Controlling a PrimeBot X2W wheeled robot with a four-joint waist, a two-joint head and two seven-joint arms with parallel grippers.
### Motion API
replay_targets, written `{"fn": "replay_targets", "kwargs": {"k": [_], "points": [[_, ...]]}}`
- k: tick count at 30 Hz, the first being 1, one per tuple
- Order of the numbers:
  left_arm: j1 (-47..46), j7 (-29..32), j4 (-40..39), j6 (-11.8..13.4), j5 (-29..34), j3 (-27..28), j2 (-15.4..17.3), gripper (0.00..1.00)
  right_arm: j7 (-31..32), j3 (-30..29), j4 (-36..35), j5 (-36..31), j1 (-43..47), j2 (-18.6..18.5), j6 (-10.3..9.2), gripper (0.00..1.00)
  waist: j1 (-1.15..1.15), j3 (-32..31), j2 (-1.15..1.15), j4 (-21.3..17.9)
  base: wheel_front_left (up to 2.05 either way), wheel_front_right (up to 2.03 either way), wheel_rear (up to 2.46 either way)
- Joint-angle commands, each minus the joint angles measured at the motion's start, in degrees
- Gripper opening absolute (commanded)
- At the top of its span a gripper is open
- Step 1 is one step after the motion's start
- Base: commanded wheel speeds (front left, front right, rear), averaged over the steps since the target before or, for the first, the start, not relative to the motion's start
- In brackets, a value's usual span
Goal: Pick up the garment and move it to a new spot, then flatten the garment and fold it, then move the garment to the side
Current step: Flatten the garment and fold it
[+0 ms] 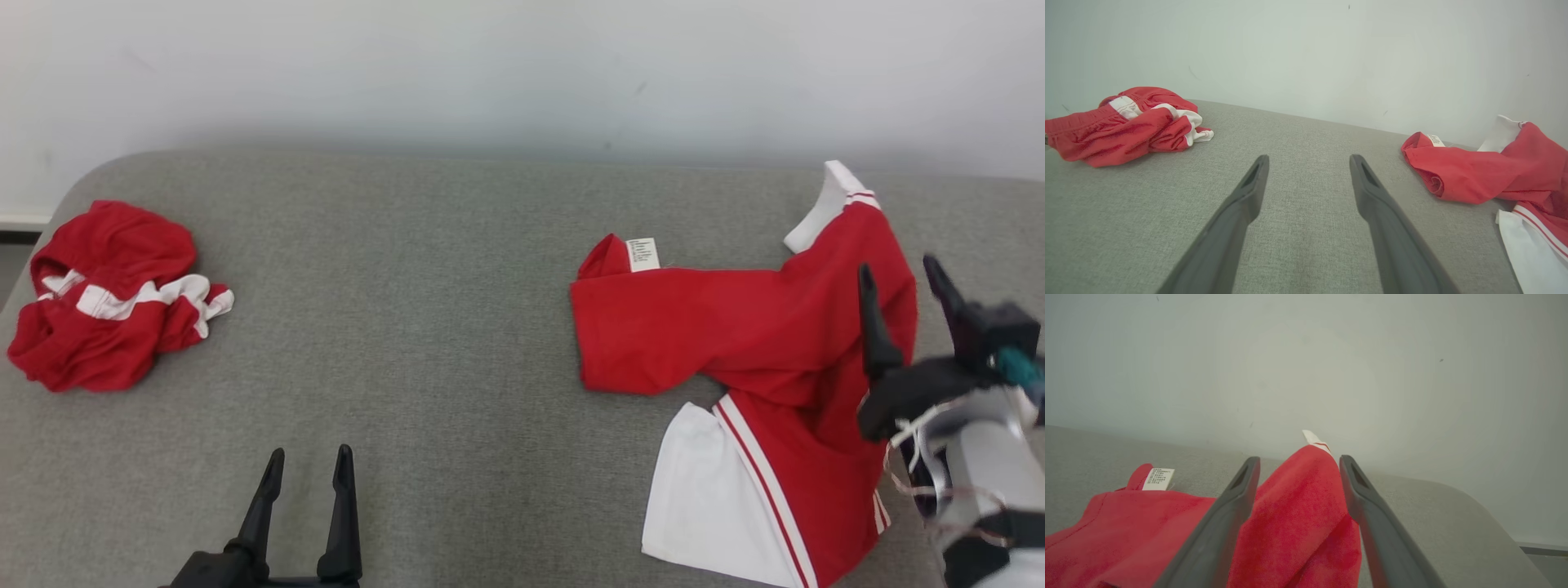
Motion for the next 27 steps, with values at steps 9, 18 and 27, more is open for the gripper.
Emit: {"fn": "replay_targets", "kwargs": {"k": [9,18,27], "points": [[0.7,-0.2,-0.6,-0.1,0.5,0.5,0.1,1.0,0.0,-2.0,-5.0,4.2,17.6,2.3,-0.11,1.0,0.0,-0.2,0.0,-2.7,0.0,0.0,0.0],[0.1,-0.2,0.1,-0.6,2.3,1.0,0.0,1.0,0.7,-0.8,-0.9,3.9,22.1,5.8,-0.11,1.0,0.0,-0.3,0.0,-1.8,0.0,0.0,0.0],[1.6,-0.2,0.4,-0.8,2.5,1.8,0.0,1.0,2.7,-1.1,3.1,4.0,23.6,7.4,-0.11,1.0,0.0,-1.9,0.0,-1.0,0.0,0.0,0.0]]}}
